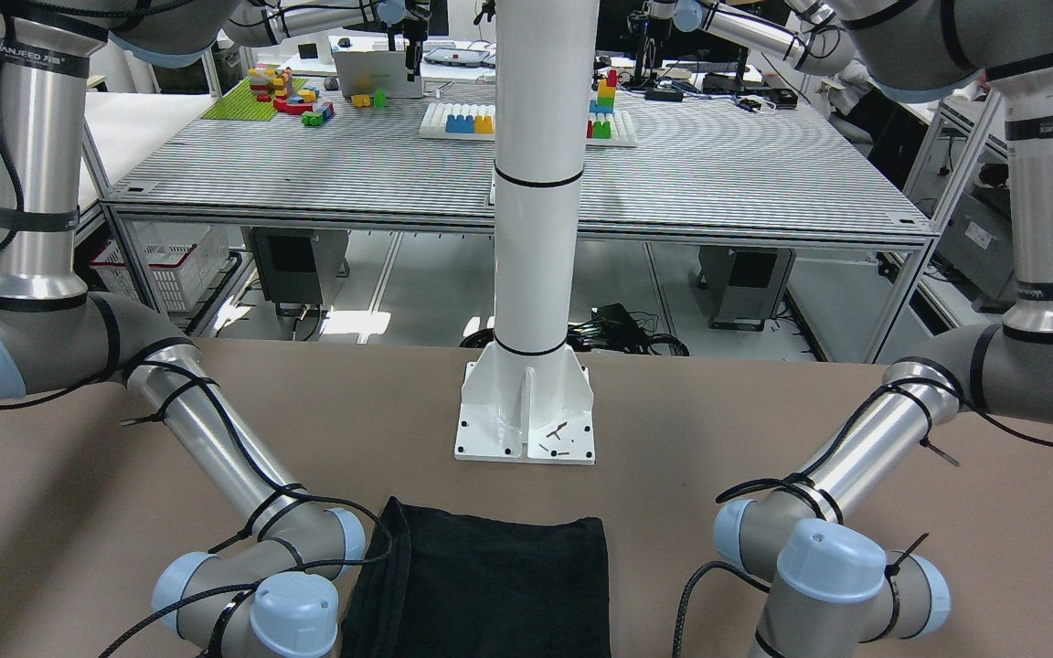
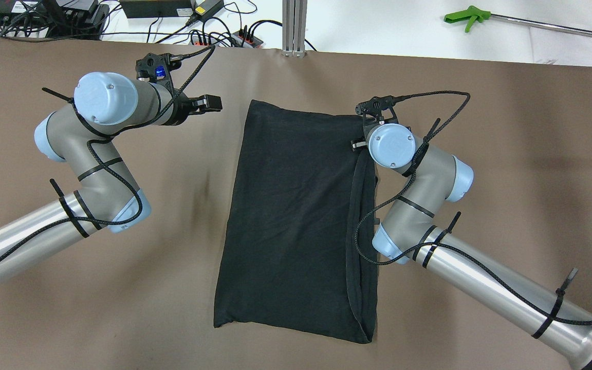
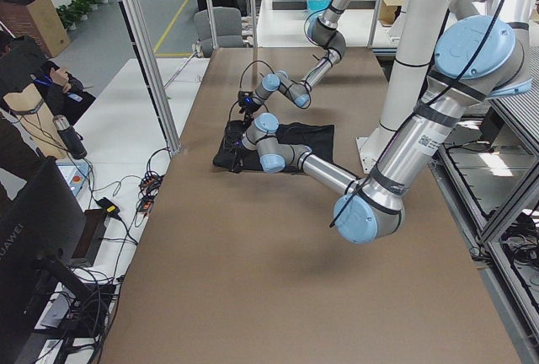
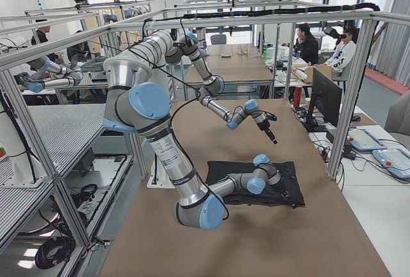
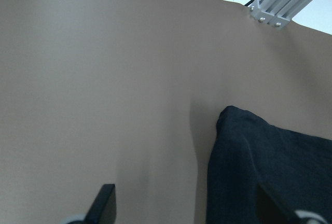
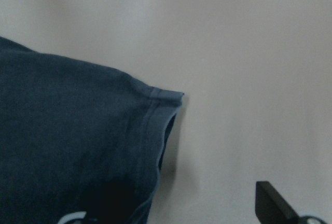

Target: Fold clothes

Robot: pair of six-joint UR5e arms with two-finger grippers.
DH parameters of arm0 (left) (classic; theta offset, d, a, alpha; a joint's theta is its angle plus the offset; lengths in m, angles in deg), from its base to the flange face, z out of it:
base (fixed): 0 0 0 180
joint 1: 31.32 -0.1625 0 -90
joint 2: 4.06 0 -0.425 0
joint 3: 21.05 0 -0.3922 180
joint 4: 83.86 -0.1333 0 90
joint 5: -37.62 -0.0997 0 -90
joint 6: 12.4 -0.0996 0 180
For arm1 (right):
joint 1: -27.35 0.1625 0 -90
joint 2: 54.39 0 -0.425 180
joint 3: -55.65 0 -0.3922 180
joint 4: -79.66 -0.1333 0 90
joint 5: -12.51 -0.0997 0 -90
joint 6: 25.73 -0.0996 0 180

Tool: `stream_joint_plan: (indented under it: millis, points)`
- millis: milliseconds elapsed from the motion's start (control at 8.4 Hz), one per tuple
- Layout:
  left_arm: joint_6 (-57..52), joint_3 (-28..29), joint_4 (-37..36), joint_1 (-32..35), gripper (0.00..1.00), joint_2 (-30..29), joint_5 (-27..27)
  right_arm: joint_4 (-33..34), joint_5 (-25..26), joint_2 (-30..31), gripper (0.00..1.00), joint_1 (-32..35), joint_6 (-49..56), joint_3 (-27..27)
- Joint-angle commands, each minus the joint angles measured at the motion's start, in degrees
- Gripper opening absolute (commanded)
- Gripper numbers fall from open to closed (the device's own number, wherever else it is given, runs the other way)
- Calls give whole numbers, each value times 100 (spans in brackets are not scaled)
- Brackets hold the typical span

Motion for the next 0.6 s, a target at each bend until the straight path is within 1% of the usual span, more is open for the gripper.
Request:
stream_joint_plan:
  millis: [0, 119, 238, 476]
  points:
    - [68, 2, 0, -99, 95, -27, -112, -183, -328, 256, 94, 179, 285, 31]
    - [68, 2, 0, -100, 95, -27, -138, -480, -374, 510, 94, 197, 382, 74]
    - [77, 2, 0, -108, 95, -18, -182, -613, -513, 556, 94, 215, 426, 127]
    - [121, -16, 9, -108, 95, -18, -191, -432, -1529, 557, 94, 460, 357, 582]
